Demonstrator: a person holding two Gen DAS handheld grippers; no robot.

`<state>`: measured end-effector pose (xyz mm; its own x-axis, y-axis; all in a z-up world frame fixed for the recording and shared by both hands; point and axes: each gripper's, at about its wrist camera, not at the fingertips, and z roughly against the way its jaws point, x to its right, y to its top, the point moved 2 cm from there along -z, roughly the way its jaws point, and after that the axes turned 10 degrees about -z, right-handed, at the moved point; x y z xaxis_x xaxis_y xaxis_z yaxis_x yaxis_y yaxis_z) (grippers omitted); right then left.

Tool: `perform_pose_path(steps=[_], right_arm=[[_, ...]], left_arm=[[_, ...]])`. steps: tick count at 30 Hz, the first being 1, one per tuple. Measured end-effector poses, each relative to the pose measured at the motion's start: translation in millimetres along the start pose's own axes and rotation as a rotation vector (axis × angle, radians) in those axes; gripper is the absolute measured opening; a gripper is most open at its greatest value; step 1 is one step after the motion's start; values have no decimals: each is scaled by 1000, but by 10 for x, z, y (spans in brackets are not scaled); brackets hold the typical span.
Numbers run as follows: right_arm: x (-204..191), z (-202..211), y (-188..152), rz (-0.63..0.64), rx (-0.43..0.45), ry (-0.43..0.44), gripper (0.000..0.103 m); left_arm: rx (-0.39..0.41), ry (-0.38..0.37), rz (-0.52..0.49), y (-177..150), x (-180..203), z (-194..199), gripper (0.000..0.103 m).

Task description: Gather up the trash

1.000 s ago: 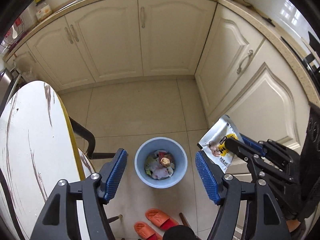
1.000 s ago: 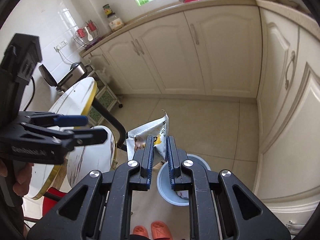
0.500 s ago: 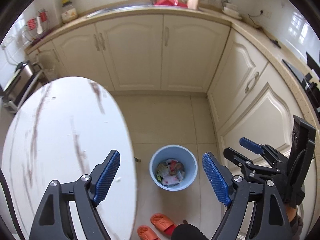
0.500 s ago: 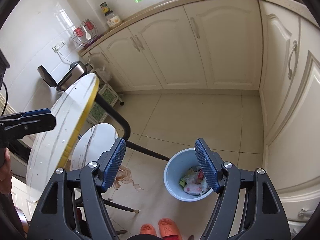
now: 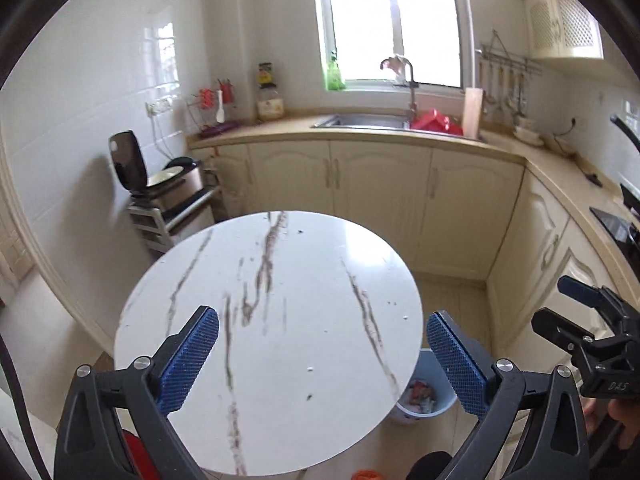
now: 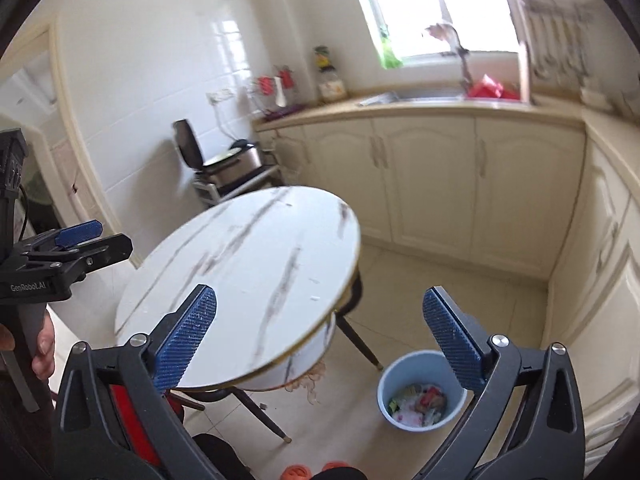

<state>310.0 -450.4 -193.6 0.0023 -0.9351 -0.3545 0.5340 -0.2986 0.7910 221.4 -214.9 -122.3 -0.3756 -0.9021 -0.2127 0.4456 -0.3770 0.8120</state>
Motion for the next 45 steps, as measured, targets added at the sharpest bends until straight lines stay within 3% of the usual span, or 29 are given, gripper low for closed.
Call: perform_pose_path(steps=[5,8,17,25,32,36,45], right_arm=[[-806,205,-32,104,59,37,103],[-1226,323,-81,158,96,59,103],[-2016,698,-290,248,177,110,103],[-2286,1116,-367,284,255,101,103],[-2388,1375,-391,322,311,68,103],[-2448,1513,-425,343,348,56,103],[-2454,1613,-460,337,373,65,103]], left_arm=[[96,156,88,-416,-249,869,102],[155,238,108,-613,-185,1296,102],[237,302,175,-1286,122,2119,102],[294,316,186,-1663,249,2524,102],[333,387,194,-1938,416,2811,102],[353,426,184,-2050,521,2875,102],[406,437,174,-2206,700,2837,102]])
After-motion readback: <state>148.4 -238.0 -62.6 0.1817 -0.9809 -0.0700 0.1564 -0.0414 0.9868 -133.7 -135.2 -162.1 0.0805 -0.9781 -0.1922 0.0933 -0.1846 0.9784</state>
